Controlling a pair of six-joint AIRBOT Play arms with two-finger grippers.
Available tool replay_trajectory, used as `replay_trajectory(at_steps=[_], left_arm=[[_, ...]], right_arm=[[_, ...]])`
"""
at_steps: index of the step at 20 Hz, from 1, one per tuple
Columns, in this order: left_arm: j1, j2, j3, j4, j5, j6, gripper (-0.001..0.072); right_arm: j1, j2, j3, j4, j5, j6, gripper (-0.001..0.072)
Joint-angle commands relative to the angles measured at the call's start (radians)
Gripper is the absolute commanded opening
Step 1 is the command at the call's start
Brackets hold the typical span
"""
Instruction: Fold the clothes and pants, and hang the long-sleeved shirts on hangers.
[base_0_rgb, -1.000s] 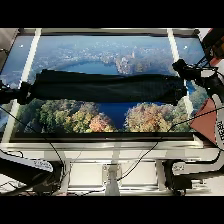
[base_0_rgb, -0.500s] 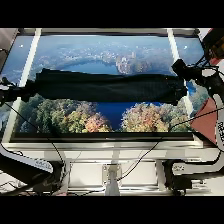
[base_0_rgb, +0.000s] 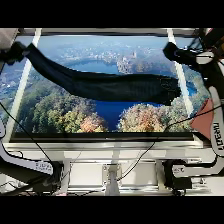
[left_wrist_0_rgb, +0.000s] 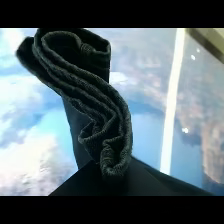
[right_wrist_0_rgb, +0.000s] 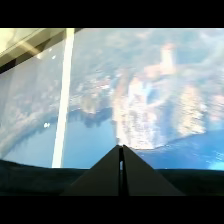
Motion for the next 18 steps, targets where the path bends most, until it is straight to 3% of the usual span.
replay_trajectory(at_steps=[1,7,11,18], left_arm=[[-0.074,0.050,0.086,0.009,-0.060,0.013,0.0036],[-0.145,0.140,0.086,0.000,-0.117,0.008,0.0036],[-0.203,0.155,0.086,0.000,-0.167,-0.015,0.0037],[-0.276,0.140,0.086,0.002,-0.171,-0.015,0.0037]], right_arm=[[0.183,-0.066,0.082,-0.047,-0.088,0.011,0.0047],[0.470,-0.389,0.345,-0.043,-0.062,0.137,0.0046],[0.623,-0.614,0.549,-0.039,0.047,0.214,0.0046],[0.765,-0.722,0.578,-0.026,-0.014,0.283,0.0045]])
